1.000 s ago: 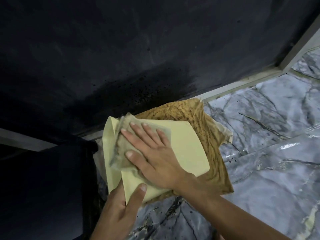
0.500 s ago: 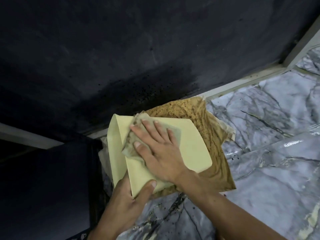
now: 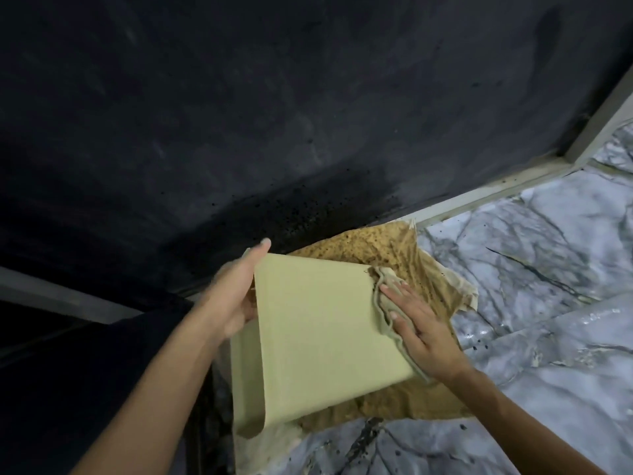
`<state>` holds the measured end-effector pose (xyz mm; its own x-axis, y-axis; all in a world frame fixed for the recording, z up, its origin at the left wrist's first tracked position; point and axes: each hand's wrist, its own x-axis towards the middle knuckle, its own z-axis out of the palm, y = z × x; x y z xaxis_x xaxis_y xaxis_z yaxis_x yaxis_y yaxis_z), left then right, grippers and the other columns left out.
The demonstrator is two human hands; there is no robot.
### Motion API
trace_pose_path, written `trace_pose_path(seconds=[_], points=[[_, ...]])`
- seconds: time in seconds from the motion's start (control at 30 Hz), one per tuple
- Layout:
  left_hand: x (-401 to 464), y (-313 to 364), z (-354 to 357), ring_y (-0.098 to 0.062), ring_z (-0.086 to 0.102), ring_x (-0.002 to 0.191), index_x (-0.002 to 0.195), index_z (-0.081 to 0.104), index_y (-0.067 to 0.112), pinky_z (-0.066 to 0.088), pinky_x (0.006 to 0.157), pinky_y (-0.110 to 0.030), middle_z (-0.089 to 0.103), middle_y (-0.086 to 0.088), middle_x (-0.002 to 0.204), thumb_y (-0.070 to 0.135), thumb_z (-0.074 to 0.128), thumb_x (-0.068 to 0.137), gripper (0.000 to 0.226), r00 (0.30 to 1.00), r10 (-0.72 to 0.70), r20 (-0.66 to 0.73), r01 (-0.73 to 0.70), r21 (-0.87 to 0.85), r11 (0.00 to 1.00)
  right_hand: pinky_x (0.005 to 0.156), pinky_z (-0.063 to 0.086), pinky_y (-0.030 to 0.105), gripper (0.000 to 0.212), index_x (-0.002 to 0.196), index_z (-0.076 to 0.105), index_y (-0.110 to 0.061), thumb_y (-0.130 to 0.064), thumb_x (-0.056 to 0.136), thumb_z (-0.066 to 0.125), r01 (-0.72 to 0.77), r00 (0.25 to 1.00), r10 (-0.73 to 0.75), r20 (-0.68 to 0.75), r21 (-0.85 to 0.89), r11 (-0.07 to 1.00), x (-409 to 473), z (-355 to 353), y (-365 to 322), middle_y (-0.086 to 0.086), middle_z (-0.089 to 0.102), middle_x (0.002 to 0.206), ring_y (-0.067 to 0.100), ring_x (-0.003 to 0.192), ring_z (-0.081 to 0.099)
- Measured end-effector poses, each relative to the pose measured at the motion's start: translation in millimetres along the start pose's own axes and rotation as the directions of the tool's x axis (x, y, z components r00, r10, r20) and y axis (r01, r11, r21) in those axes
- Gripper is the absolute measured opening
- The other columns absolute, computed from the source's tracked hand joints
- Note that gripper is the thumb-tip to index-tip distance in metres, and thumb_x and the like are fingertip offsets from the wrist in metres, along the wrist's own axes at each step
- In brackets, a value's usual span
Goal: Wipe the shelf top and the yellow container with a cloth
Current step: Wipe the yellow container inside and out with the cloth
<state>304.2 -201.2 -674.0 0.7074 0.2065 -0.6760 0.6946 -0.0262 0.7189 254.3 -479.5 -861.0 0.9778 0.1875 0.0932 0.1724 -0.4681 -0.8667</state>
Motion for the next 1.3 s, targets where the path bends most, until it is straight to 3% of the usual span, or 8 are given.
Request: trace_pose_path(seconds=[0.1,0.27,0.4,0.67,0.83,1.07,1.2,1.3], points=[[23.4,21.9,13.5,-0.03,0.074,0.083,0.098,0.07,0.012,0.061,0.076,-0.041,0.076,-0.012,0.092,0.062,0.06,0.087,0.052,0.997,-0.048,0.061,0.044,0.066,0.997,0.11,0.036,0.047,0.043,0.144,0.046,-0.031,-0.033,0.101,0.043,-0.017,0.999,0.016,-0.039,-0.011,1.0,-8.7,-7.5,10.3,0.0,0.046,0.149,0.012,0.142,0.035],[6.5,17.6,17.5,-0.023,0.049,0.054,0.071,0.052,0.014,0.042,0.058,-0.031,0.049,-0.006,0.062,0.03,0.052,0.093,0.028,0.996,0.09,-0.027,-0.086,0.134,0.987,0.112,0.035,0.041,0.041,0.141,0.051,-0.027,-0.023,0.1,0.047,-0.011,0.998,0.012,-0.069,0.013,1.0,-28.5,-12.6,-1.5,-0.002,0.048,0.147,0.01,0.141,0.035],[-31.2,4.9,13.6,-0.024,0.059,0.062,0.091,0.063,0.008,0.046,0.058,-0.031,0.06,-0.008,0.071,0.036,0.054,0.085,0.031,0.99,0.029,-0.136,-0.011,0.137,0.991,0.107,0.04,0.046,0.039,0.138,0.054,-0.023,-0.022,0.1,0.046,0.003,0.987,0.015,-0.162,0.111,0.994,-40.7,-20.9,-27.6,-0.011,0.053,0.142,0.012,0.137,0.043],[-102.9,-58.8,26.8,-0.014,0.076,0.099,0.118,0.068,0.036,0.06,0.088,-0.043,0.079,0.01,0.109,0.042,0.067,0.089,0.03,0.932,0.346,-0.109,-0.334,0.117,0.935,0.11,0.036,0.046,0.043,0.144,0.045,-0.027,-0.032,0.101,0.04,0.05,0.97,-0.036,-0.241,0.053,0.997,-33.8,-43.6,-89.1,-0.006,0.047,0.148,0.012,0.138,0.04],[-114.8,-91.0,21.2,-0.007,0.062,0.123,0.137,0.056,0.036,0.046,0.111,-0.045,0.062,0.026,0.125,0.053,0.072,0.085,0.057,0.924,0.382,-0.025,-0.376,0.133,0.917,0.099,0.037,0.012,0.043,0.143,0.044,-0.036,-0.033,0.101,0.038,-0.052,0.929,0.126,-0.348,0.216,0.975,-40.3,-47.9,-96.3,-0.016,0.05,0.142,-0.001,0.129,0.046],[-104.5,-115.1,9.4,0.008,0.063,0.115,0.131,0.058,0.041,0.042,0.106,-0.034,0.069,0.031,0.122,0.034,0.08,0.075,0.061,0.941,0.339,0.016,-0.339,0.035,0.94,0.092,0.031,-0.002,0.039,0.142,0.046,-0.022,-0.031,0.106,0.033,-0.201,0.796,0.433,-0.422,0.491,0.848,-51.8,-48.7,-80.4,0.002,0.052,0.142,0.006,0.13,0.045],[-98.4,-122.1,-0.2,-0.008,0.065,0.122,0.133,0.058,0.039,0.042,0.107,-0.038,0.072,0.009,0.13,0.032,0.083,0.063,0.074,0.94,0.336,0.062,-0.336,-0.004,0.942,0.101,0.034,0.01,0.043,0.138,0.05,-0.024,-0.036,0.101,0.033,-0.112,0.829,0.317,-0.461,0.419,0.901,-53.0,-49.6,-94.1,0.0,0.056,0.138,0.012,0.13,0.047],[-96.3,-133.5,-0.9,-0.011,0.065,0.122,0.132,0.058,0.038,0.047,0.102,-0.033,0.072,0.007,0.129,0.021,0.086,0.072,0.069,0.931,0.358,0.073,-0.359,-0.001,0.934,0.091,0.043,0.009,0.038,0.133,0.048,-0.044,-0.023,0.104,0.036,0.035,0.898,0.106,-0.427,0.311,0.95,-52.1,-45.9,-119.0,-0.028,0.059,0.124,-0.005,0.116,0.055]])
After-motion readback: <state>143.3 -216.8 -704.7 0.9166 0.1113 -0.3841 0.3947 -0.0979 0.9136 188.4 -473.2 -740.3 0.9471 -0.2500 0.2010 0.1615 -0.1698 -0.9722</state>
